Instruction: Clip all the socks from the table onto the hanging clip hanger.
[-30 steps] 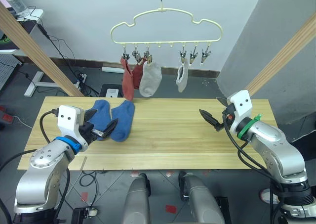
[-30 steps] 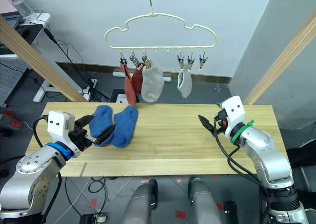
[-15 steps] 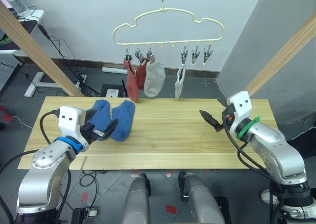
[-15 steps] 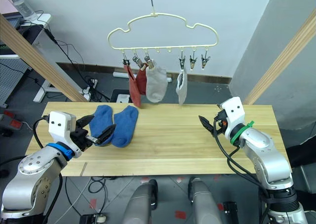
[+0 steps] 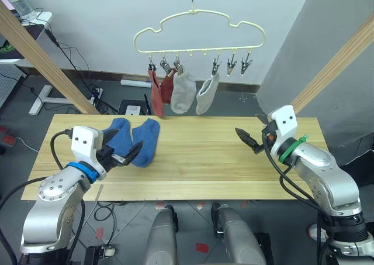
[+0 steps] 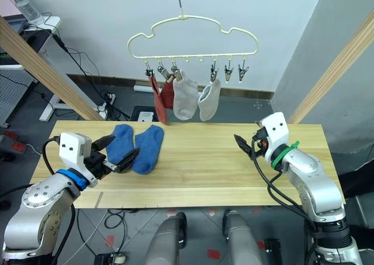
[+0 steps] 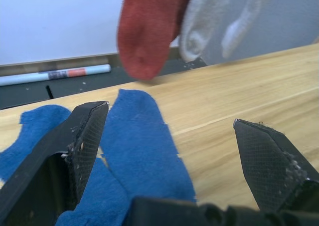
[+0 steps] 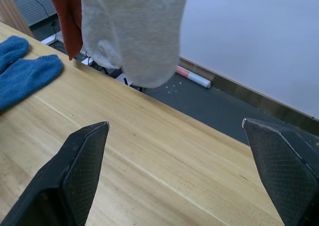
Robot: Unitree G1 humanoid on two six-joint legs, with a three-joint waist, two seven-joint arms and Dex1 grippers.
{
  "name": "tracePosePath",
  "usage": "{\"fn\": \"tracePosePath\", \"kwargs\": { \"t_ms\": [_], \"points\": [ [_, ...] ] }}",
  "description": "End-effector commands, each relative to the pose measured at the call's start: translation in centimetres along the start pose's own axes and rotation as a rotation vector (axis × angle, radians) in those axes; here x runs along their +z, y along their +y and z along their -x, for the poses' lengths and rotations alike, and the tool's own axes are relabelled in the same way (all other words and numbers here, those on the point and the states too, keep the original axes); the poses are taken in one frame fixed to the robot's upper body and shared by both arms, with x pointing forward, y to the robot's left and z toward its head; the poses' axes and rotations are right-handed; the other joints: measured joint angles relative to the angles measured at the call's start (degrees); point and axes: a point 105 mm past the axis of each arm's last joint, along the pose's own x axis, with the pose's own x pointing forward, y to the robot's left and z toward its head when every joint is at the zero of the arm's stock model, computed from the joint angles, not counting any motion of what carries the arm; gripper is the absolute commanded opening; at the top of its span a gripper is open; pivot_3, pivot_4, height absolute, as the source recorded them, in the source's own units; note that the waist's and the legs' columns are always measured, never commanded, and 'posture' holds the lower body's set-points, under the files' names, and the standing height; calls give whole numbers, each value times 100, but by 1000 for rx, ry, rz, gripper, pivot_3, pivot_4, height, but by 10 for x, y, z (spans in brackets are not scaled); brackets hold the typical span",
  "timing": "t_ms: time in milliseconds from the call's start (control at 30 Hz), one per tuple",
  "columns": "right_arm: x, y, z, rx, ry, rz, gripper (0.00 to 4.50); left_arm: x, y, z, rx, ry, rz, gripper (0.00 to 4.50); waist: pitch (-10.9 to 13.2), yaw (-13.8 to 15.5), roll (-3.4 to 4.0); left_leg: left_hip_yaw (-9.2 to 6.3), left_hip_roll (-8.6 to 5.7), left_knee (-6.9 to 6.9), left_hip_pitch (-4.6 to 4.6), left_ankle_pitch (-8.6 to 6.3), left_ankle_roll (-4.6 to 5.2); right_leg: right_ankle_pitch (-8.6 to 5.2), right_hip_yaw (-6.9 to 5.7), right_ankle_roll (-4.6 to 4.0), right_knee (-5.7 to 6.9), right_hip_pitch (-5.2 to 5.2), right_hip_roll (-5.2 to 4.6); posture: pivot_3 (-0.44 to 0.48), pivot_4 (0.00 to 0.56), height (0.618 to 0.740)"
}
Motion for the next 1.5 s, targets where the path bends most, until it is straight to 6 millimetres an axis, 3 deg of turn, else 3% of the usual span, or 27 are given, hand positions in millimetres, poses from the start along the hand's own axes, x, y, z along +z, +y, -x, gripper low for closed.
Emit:
{"fn": "tracePosePath", "kwargs": {
  "t_ms": [33,800,1500],
  "points": [
    [14,0,3,-21,-50,39,4500,4,0,1,20,-30,-30,4478,0,0,0,0,0,0,0,0,0,0,1,0,0,0,0,55,321,740],
    [27,4,2,0,-103,32,4500,29,-11,1,-127,-196,-28,4478,-1,0,-1,1,0,7,-1,0,0,1,1,1,3,2,0,49,316,740],
    [31,2,0,-11,-114,23,4500,36,-12,-2,-134,-213,-46,4478,-1,0,0,0,0,8,0,0,0,1,1,1,5,2,0,46,325,740]
  ]
}}
